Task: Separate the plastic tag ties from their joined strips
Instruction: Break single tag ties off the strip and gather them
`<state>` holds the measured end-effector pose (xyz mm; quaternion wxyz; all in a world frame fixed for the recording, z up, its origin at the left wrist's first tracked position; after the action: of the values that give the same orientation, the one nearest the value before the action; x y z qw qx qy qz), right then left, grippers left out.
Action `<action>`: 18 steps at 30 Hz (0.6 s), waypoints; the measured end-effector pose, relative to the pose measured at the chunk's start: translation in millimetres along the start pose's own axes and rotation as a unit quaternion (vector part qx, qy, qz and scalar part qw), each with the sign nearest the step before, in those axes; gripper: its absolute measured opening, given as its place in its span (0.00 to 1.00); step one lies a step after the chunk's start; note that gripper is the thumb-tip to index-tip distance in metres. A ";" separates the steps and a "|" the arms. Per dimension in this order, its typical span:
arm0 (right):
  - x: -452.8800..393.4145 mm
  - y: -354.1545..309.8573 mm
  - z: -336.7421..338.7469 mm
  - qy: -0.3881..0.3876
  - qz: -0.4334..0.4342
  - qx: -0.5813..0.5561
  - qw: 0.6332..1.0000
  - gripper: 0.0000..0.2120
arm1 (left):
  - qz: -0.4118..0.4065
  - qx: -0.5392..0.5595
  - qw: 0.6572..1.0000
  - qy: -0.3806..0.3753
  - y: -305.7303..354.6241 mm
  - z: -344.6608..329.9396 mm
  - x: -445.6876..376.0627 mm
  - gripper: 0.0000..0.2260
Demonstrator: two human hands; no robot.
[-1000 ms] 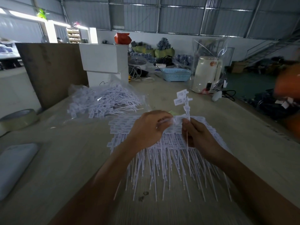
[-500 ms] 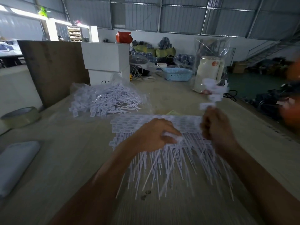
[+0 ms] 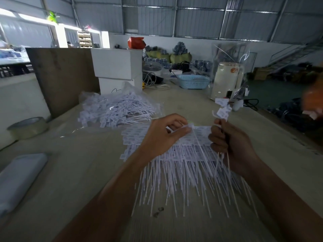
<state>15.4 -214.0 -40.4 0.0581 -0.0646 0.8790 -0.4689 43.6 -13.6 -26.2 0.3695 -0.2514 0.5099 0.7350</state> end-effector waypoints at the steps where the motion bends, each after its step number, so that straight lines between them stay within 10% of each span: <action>1: 0.1 -3.4 3.5 0.013 0.006 0.011 1.000 0.12 | 0.005 0.008 1.000 0.009 0.9 -0.2 -0.3 0.05; 11: -4.6 29.0 -1.0 0.015 -0.081 0.263 0.961 0.18 | -0.044 -0.073 0.996 -0.009 8.6 -12.1 2.2 0.07; 18: -0.9 24.6 0.6 0.006 -0.062 0.233 0.970 0.16 | -0.039 -0.088 0.995 -0.040 8.2 -18.2 3.8 0.11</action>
<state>14.9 -200.8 -61.2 0.0370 -0.1002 0.7399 -0.6642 34.7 -31.2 -30.9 0.3947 -0.2727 0.4181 0.7714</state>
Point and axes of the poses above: each hand's wrist, its own x-axis away from the middle knuckle, its own z-axis out of the back of the hand, y = z × x, the point moved 3 cm from there along -x, towards the middle knuckle, and after that the axes turned 7 degrees about -z, right-handed, at the moved point
